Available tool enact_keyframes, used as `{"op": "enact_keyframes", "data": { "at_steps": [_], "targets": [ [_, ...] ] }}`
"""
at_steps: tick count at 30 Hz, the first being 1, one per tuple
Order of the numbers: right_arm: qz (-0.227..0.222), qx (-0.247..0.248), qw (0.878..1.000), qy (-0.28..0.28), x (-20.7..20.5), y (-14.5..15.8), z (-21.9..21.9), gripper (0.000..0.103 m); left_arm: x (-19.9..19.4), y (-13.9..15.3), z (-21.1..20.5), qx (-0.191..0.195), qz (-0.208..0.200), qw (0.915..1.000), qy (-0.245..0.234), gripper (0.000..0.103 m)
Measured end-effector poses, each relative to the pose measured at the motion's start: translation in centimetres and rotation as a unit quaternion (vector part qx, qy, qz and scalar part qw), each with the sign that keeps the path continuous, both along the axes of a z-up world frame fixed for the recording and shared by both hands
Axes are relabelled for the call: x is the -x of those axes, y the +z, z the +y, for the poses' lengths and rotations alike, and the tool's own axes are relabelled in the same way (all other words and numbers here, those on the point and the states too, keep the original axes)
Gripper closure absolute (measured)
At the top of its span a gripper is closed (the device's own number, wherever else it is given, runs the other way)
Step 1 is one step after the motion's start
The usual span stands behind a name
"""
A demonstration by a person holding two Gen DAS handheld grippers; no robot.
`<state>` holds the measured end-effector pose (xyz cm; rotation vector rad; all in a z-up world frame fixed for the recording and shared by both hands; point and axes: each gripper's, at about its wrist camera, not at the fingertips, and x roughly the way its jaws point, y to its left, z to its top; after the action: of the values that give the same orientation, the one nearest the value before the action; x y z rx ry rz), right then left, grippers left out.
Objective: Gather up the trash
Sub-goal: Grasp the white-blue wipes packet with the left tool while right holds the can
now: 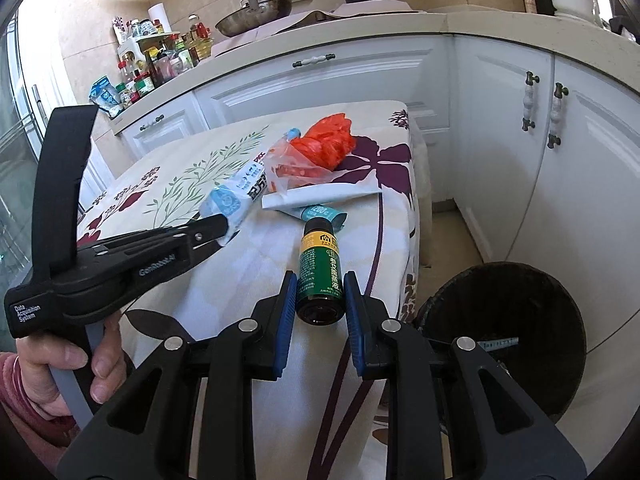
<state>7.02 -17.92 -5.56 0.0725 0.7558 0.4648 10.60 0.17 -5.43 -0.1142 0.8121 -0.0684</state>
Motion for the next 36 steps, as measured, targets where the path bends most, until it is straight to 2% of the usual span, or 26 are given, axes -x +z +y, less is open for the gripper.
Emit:
{"op": "enact_keyframes", "data": {
  "at_steps": [18, 36],
  "targets": [
    [-0.030, 0.007, 0.999, -0.023, 1.9, 1.9, -0.4, 0.080, 3.6, 2.3, 2.9, 0.001, -0.029, 0.9994, 0.020, 0.100],
    [-0.078, 0.023, 0.992, -0.100, 3.7, 3.8, -4.4, 0.080, 6.7, 4.2, 1.0, -0.016, -0.058, 0.9981, -0.011, 0.100]
  ]
}}
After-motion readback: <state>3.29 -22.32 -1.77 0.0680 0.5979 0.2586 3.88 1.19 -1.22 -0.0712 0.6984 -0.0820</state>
